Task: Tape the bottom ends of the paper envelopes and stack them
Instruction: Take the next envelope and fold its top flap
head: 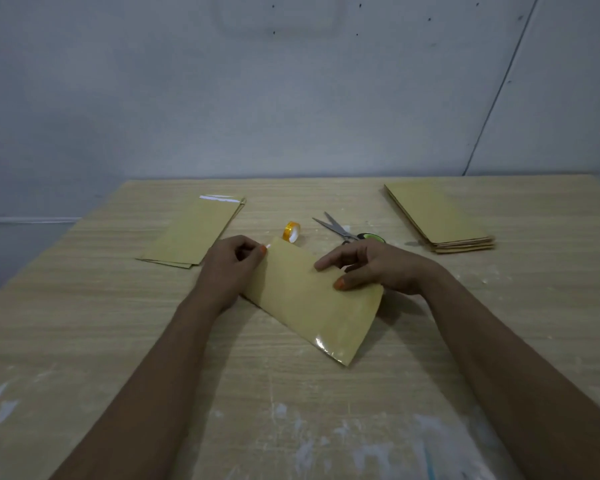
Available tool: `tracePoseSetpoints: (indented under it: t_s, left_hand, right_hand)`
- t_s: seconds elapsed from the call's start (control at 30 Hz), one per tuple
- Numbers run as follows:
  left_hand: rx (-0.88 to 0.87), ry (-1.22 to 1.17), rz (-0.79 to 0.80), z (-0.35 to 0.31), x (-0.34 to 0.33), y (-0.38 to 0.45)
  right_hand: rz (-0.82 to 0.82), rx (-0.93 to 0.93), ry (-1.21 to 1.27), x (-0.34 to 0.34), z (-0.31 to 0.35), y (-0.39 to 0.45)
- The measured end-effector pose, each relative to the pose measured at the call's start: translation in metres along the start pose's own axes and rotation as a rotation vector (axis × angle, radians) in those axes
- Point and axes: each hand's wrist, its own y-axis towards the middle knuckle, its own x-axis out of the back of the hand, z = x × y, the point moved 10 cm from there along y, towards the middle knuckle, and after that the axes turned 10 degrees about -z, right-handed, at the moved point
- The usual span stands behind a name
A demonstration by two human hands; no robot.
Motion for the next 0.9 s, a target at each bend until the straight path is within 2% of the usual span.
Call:
tracePoseSetpoints:
  t_s: [0.2,0.43,0.6,0.77,0.9]
  left_hand:
    - [-0.018,-0.225,0.076,-0.023,-0.015,-0.012]
    - [0.121,-0.421,0.135,-0.031,-0.043,-0.021]
    - [0.148,-0.456,0.131,-0.027,-0.044,-0.020]
    - [0.129,-0.478,0.196,-0.033,-0.051,-0.023]
    - [0.116,-0.479,0.240,-0.040,-0.059,-0.026]
  right_hand:
    - [-0.118,-0.025,0.187,0.006,-0.001,0.002]
    - [-0.317,0.092,0.212,0.023,0.001,0.008]
    - [-0.340,0.090,0.104,0.026,0.000,0.004]
    - [-0.377,0.142,-0.018,0.025,0.001,0.008]
    - [-0.384,0.139,0.004,0.024,-0.001,0.007]
